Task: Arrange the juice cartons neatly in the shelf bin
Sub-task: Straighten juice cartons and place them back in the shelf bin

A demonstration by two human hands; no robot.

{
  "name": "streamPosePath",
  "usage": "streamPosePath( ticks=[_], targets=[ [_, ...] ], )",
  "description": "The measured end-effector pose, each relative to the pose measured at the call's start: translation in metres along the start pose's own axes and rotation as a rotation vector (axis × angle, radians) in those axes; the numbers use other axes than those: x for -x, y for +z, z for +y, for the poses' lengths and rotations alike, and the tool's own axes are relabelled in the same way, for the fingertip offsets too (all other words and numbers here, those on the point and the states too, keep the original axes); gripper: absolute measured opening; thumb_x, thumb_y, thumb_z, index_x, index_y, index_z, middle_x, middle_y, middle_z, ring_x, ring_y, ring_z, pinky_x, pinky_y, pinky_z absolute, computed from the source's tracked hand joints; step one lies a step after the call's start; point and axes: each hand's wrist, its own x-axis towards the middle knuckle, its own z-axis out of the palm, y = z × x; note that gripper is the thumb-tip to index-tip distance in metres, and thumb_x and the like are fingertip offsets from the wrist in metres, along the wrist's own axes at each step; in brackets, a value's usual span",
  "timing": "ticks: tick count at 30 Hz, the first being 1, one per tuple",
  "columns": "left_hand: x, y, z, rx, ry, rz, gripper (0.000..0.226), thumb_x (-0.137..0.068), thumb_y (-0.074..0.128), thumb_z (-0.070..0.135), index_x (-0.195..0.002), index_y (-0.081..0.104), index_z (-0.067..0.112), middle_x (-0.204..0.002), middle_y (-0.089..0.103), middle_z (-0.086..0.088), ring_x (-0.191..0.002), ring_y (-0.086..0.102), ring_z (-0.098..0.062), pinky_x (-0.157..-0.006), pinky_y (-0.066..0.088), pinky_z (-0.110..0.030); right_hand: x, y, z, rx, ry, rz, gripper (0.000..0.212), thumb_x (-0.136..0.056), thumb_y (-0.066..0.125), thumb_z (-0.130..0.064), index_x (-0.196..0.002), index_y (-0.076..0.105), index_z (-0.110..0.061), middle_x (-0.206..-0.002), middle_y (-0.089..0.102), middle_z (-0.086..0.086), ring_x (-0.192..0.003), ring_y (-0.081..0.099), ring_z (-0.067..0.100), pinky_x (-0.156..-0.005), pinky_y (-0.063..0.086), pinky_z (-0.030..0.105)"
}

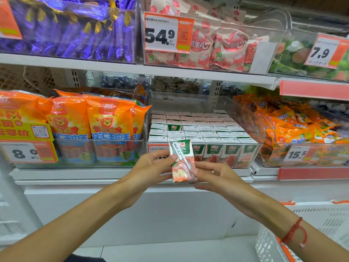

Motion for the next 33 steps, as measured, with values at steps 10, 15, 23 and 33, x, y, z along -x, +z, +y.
streamPosePath(
  ticks=[10,15,23,33],
  targets=[
    [-0.002,0.003,-0.001,-0.202,0.073,0.114,0.034,-0.073,0.078,0.043,-0.104,0.068,0.033,-0.098,0.074,0.013,-0.089,0.069,-0.001,-0.067,0.055,-0.014,0.0,0.02,0.003,0.371,-0.213,0.345,0.038,-0.069,0.087,-0.029,-0.099,0.064,-0.032,-0.086,0.068,-0.018,-0.078,0.063,-0.003,-0.069,0.052,0.016],
    [0.003,-0.003,0.007,-0.316,0.272,0.041,0.036,-0.068,0.082,0.037,-0.096,0.063,0.049,-0.091,0.067,0.034,-0.087,0.064,0.015,-0.063,0.047,-0.003,0.003,0.007,-0.005,0.202,-0.204,0.147,0.041,-0.07,0.082,-0.037,-0.106,0.065,-0.031,-0.101,0.071,-0.017,-0.096,0.066,0.002,-0.079,0.053,0.015],
    [0.005,0.0,0.001,-0.692,0.631,-0.005,0.057,-0.072,0.085,0.019,-0.118,0.055,0.036,-0.117,0.059,0.024,-0.116,0.055,-0.002,-0.095,0.045,-0.015,0.002,0.003,-0.012,0.003,-0.224,0.226,0.045,-0.059,0.071,-0.058,-0.092,0.071,-0.027,-0.091,0.073,-0.012,-0.086,0.067,-0.002,-0.083,0.051,0.023],
    [0.0,-0.004,-0.002,-0.753,0.622,0.001,0.059,-0.074,0.084,0.02,-0.121,0.054,0.039,-0.121,0.058,0.026,-0.119,0.051,0.001,-0.095,0.044,-0.016,0.002,-0.003,-0.011,0.015,-0.219,0.21,0.02,-0.081,0.068,-0.039,-0.094,0.076,-0.026,-0.09,0.076,-0.009,-0.091,0.07,0.005,-0.09,0.052,0.024]
  ],
)
